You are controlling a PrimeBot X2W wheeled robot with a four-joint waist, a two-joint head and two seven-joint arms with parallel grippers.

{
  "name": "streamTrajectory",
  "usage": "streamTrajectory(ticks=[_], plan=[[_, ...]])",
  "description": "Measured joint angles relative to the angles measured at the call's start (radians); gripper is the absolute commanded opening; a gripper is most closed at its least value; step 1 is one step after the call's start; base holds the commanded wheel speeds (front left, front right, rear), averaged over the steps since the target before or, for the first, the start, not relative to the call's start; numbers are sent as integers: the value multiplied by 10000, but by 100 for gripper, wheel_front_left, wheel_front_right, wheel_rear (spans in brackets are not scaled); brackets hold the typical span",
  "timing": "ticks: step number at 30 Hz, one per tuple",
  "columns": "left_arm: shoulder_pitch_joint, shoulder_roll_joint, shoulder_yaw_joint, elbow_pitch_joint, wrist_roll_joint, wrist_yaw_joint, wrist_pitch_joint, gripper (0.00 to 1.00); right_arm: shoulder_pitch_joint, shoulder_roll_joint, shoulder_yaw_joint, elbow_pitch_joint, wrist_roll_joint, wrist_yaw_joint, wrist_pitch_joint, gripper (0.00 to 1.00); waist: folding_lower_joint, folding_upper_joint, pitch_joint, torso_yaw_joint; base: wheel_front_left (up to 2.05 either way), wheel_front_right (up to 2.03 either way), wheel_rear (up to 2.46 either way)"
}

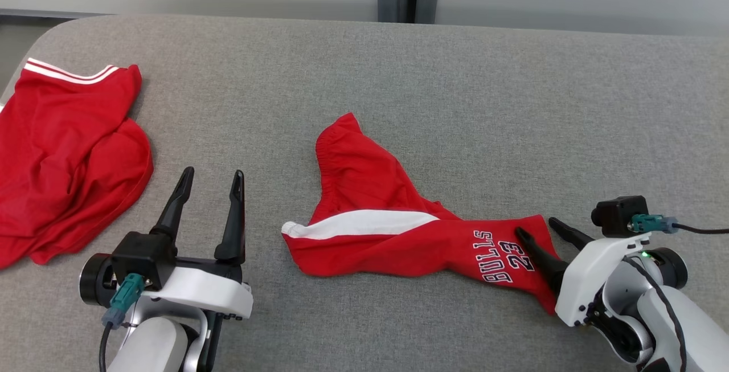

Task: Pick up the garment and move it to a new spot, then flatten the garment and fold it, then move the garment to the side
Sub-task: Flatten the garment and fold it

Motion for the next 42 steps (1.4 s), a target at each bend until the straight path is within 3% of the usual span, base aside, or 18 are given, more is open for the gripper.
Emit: streamTrajectory(ticks=[2,3,12,17,22,29,33,40,41,42], plan=[[-31,-33,-13,44,2,-10,-2,100,-190,-138,389,176,251,2,17,43,0,0,48,43,0,0,0],[-36,-54,-21,61,12,-36,-13,100,-272,-192,508,224,451,0,17,0,0,0,71,66,0,0,0],[-225,-267,2,205,63,-125,-56,100,-1449,-886,803,84,1003,0,-1459,0,0,0,81,228,0,0,0],[-244,-293,98,228,105,-134,-58,100,-2948,-999,876,96,391,0,-2738,0,0,0,31,138,0,0,0],[-260,-326,153,236,146,-165,-59,100,-3678,-1103,2088,-215,-650,0,-3829,0,0,0,14,-23,0,0,0],[-277,-516,157,244,198,-259,-73,100,-2267,-1971,3858,-792,-1877,4,-4123,0,0,0,88,-260,0,0,0],[-384,-523,188,267,267,-330,-73,100,-1075,-2190,3856,-1313,-2077,4,-4138,0,0,0,148,-367,0,0,0],[-381,-468,320,299,307,-343,-73,100,700,-2259,2926,-1684,-2353,4,-4165,0,0,0,110,-580,0,0,0],[-376,-462,341,303,307,-341,-73,100,841,-2165,2742,-1605,-2345,4,-4165,15,0,0,93,-613,0,0,0],[-366,-451,359,309,307,-341,-73,100,962,-2061,2527,-1563,-2336,4,-4165,38,0,0,68,-641,0,0,0]])
